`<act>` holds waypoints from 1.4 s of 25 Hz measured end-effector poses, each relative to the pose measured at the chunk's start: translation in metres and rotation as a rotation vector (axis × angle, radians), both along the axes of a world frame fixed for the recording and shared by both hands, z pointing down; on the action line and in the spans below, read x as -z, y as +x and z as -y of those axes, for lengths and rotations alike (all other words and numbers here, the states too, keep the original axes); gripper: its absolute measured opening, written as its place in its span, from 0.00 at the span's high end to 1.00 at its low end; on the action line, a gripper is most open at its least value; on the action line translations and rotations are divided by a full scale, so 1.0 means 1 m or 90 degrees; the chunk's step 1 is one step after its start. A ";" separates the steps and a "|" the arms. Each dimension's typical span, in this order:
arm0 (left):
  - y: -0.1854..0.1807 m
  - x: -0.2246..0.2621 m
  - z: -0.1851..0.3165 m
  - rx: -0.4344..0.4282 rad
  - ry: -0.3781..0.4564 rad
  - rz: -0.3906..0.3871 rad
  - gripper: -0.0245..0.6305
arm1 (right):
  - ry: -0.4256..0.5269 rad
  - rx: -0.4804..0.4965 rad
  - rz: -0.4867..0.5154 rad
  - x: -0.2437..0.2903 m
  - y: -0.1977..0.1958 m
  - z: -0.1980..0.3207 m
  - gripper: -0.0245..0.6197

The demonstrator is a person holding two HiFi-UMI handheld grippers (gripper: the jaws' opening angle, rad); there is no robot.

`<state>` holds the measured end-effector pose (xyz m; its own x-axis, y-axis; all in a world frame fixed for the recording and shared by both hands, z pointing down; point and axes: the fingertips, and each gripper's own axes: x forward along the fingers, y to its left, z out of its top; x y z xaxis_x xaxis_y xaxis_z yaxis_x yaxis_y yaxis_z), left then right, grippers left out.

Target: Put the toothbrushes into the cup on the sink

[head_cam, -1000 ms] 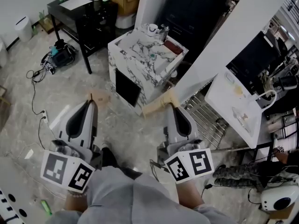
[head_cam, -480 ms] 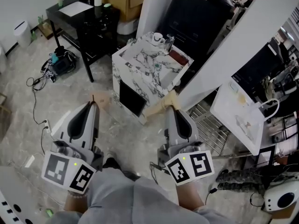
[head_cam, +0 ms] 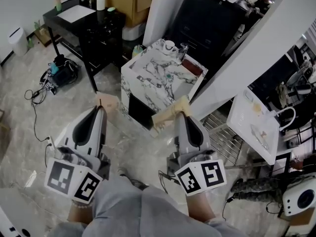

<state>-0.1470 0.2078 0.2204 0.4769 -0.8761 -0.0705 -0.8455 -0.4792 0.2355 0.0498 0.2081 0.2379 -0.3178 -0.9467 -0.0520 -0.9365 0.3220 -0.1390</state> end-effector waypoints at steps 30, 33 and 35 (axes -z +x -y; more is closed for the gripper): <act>-0.073 -0.019 0.081 -0.023 0.000 -0.006 0.96 | -0.017 -0.019 -0.009 -0.019 -0.073 0.079 0.96; -0.067 -0.020 0.099 -0.021 0.001 -0.002 0.95 | -0.017 -0.016 -0.004 -0.022 -0.067 0.098 0.96; -0.061 -0.020 0.113 -0.022 0.001 0.001 0.96 | -0.019 -0.016 0.001 -0.025 -0.062 0.113 0.96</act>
